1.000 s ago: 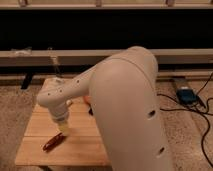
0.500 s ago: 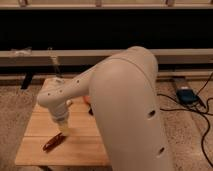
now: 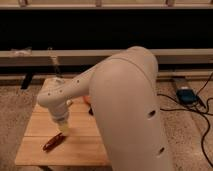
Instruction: Place the pepper on the white sponge
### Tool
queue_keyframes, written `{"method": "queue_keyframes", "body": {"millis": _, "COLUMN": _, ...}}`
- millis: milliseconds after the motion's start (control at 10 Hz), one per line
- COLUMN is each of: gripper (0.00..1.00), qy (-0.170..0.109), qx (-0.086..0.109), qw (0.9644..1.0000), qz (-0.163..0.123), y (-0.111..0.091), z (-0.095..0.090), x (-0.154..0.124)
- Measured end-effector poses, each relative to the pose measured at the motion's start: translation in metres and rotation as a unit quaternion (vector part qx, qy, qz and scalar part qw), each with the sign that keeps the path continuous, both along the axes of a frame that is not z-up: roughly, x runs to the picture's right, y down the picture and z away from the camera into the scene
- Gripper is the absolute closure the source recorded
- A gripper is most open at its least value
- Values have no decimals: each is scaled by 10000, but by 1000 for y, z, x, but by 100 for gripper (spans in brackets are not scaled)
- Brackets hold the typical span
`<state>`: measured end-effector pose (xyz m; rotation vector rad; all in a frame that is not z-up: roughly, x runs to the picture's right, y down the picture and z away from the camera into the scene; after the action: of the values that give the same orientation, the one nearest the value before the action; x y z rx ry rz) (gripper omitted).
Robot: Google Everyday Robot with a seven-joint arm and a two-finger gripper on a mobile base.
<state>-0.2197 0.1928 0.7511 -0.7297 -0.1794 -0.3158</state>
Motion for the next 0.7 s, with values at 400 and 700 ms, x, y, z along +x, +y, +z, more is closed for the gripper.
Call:
{"method": "queue_keyframes", "body": {"millis": 400, "gripper": 36, "qy": -815, "qx": -123, "qw": 9930, "qz": -842, "y": 21, "z": 26, "x": -21}}
{"method": "queue_keyframes", "body": {"millis": 700, "gripper": 36, "qy": -1279, "qx": -237, "qw": 9832, "qz": -1282, "y": 41, "z": 33, "x": -32}}
